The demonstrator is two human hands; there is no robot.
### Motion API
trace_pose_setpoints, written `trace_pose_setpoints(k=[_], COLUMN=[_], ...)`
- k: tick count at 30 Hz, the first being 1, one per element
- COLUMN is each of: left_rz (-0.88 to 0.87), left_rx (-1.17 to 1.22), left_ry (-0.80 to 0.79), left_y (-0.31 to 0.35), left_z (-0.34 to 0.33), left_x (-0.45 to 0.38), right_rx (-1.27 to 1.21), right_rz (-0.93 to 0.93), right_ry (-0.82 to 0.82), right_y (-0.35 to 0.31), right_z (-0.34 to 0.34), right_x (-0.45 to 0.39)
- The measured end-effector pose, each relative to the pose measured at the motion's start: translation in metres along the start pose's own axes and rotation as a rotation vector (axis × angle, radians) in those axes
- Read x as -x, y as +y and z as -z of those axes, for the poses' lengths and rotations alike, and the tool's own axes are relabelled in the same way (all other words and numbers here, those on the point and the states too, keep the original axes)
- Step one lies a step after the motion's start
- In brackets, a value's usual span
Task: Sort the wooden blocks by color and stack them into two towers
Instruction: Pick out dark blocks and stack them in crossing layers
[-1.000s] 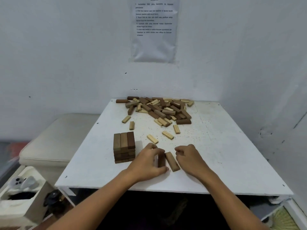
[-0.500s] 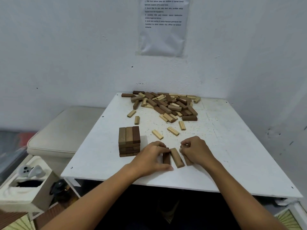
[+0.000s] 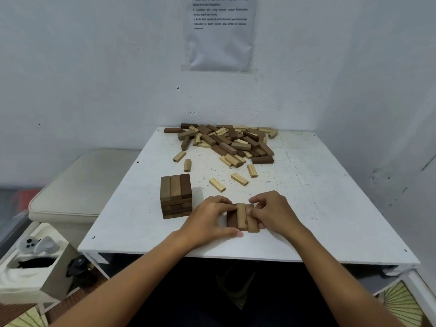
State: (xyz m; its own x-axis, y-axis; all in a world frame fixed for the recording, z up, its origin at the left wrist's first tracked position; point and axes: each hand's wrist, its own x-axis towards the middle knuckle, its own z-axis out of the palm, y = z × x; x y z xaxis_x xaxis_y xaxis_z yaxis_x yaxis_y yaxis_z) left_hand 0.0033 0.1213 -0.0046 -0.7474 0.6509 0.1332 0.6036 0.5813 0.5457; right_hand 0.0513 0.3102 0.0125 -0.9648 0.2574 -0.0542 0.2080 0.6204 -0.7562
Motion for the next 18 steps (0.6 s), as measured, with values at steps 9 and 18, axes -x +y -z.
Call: trace_pose_setpoints(k=[9, 18], left_rz=[-0.032, -0.007], left_rx=[0.052, 0.105], left_ry=[0.058, 0.086], left_y=[-0.010, -0.011], left_z=[-0.006, -0.008], left_x=[0.006, 0.008], right_rx=[-0.173, -0.272], right_rz=[0.056, 0.126], right_ry=[0.060, 0.181], right_y=[0.015, 0.023], right_z=[-0.006, -0.014], right_x=[0.008, 0.014])
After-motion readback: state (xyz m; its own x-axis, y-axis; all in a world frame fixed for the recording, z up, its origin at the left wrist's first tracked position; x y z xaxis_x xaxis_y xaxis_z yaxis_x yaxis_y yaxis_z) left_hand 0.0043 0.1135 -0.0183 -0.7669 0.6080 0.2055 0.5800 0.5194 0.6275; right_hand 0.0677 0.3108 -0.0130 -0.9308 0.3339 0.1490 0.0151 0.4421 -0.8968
